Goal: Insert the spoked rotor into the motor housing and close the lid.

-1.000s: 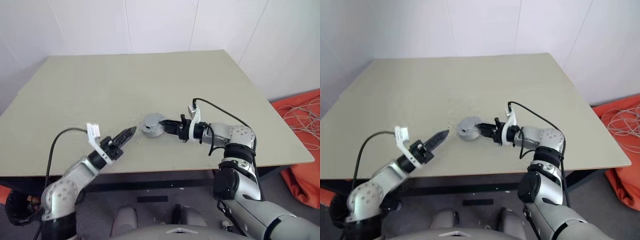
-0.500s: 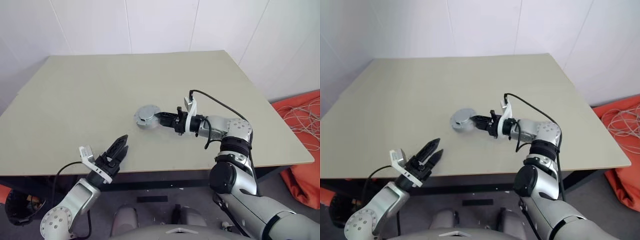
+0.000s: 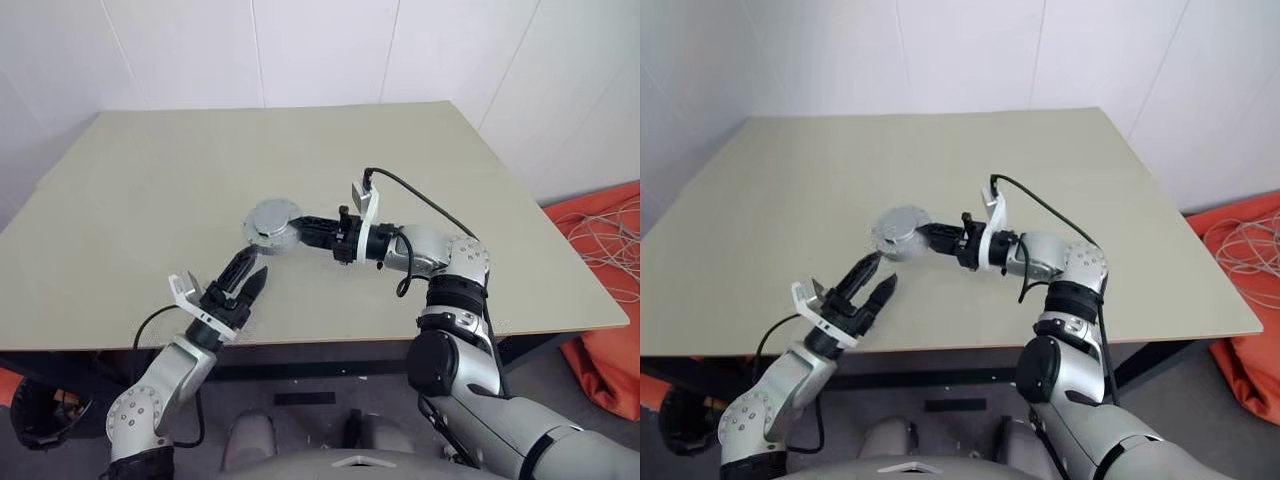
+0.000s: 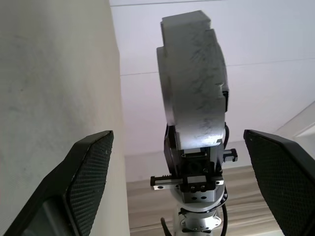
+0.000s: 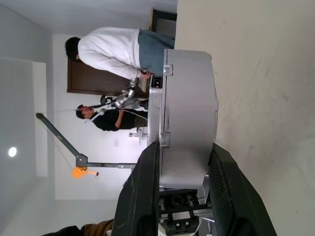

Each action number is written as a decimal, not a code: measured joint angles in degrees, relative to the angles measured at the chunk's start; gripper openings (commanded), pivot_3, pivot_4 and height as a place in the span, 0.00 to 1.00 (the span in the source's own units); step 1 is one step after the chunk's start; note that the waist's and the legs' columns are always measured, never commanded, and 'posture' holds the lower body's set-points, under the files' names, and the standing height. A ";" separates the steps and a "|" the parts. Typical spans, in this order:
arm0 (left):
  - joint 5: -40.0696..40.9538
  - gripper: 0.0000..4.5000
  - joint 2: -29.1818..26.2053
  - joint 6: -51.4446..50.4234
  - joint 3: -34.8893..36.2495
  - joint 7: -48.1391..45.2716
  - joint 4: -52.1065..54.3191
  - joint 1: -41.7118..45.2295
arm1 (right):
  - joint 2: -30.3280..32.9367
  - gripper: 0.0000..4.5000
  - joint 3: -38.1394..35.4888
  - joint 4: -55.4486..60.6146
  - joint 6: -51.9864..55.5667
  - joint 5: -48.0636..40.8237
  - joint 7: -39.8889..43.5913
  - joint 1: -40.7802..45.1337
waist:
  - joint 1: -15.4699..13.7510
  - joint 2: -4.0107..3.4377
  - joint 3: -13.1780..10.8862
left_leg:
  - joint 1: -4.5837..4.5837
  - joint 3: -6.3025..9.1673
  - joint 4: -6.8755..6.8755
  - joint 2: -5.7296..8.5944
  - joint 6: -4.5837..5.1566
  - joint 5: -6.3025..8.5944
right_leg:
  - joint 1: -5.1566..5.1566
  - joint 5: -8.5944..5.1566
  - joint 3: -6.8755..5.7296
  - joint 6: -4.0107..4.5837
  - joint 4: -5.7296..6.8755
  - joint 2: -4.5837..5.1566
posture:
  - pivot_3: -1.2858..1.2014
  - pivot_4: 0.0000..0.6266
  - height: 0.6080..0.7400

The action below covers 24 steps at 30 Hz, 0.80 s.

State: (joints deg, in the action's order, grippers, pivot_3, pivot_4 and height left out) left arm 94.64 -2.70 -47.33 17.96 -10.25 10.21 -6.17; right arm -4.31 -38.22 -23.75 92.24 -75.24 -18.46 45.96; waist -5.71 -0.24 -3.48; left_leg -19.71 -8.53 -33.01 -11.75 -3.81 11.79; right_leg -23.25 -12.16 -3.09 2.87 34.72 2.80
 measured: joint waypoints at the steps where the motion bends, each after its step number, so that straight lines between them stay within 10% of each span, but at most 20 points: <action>1: 0.00 1.00 0.04 0.05 0.00 -0.59 -0.44 0.50 | -0.14 0.26 0.17 0.13 0.00 -0.96 -1.09 -0.34 | 0.00 0.00 0.00 | 0.00 0.00 -0.01 0.01 -0.01 0.00 | 0.00 0.00 0.00 -0.01 0.01 0.00 | 0.52 0.00 1.00; 16: -3.00 1.00 0.61 2.19 -0.33 -5.34 -7.14 6.77 | 4.47 0.26 19.96 6.97 -12.52 -31.54 -19.17 -11.49 | -0.03 0.02 0.02 | 0.05 0.04 -0.09 0.00 -0.02 -0.01 | 0.14 0.08 0.00 -0.13 0.02 0.07 | 0.52 0.00 1.00; 24: -3.20 0.52 0.63 0.95 -0.50 -5.15 -8.36 6.75 | 6.26 0.26 25.65 9.46 -18.08 -34.30 -18.78 -13.18 | 0.02 0.05 0.04 | 0.01 0.07 -0.24 0.00 -0.02 -0.01 | 0.16 0.12 0.00 -0.21 0.03 0.07 | 0.52 0.00 1.00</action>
State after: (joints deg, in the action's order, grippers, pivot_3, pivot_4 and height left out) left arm 91.44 -2.07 -46.38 17.46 -15.40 1.84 0.58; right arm 1.95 -12.56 -14.29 74.16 -109.54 -37.25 32.78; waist -5.69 -0.18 -3.44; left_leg -19.70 -8.47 -33.25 -11.74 -3.83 11.78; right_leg -23.09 -12.03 -3.10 2.66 34.75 2.87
